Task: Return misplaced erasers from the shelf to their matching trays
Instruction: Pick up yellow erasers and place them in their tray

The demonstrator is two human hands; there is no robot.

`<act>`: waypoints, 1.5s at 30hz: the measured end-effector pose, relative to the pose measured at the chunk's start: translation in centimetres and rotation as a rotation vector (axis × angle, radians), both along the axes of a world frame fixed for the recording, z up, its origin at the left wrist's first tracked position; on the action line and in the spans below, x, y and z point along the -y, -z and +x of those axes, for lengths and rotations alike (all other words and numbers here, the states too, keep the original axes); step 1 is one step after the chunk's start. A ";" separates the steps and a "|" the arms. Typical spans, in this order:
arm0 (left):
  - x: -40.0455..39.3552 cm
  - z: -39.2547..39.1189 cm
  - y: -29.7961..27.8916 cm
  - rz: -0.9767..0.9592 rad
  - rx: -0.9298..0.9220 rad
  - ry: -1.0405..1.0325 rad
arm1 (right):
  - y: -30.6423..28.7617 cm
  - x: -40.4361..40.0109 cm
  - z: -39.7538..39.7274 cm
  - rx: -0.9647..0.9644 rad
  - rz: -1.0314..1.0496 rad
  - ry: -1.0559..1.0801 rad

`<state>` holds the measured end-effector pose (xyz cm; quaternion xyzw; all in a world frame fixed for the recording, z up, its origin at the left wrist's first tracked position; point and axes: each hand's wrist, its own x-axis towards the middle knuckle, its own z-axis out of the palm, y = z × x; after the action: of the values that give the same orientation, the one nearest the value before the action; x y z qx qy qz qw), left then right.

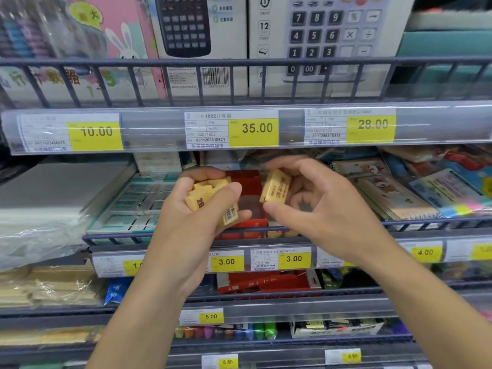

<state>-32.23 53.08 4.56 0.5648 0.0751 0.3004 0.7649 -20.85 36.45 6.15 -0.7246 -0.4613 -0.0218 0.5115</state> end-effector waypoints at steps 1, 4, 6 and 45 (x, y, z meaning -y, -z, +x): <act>-0.2 0.0 0.1 0.007 0.001 -0.014 | -0.3 0.4 0.9 0.025 -0.082 0.064; -0.9 0.0 0.3 0.015 0.010 -0.019 | -1.3 1.5 3.8 0.096 -0.372 0.221; -1.1 0.1 0.3 0.017 0.016 -0.020 | -1.7 1.6 5.5 0.106 -0.527 0.277; -0.8 0.2 -0.1 -0.130 -0.037 0.090 | 0.5 -2.6 6.8 0.127 -0.750 0.278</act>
<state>-32.07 53.93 4.68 0.5220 0.0832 0.2499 0.8112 -14.04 39.06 5.66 -0.9137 -0.3656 0.0344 0.1741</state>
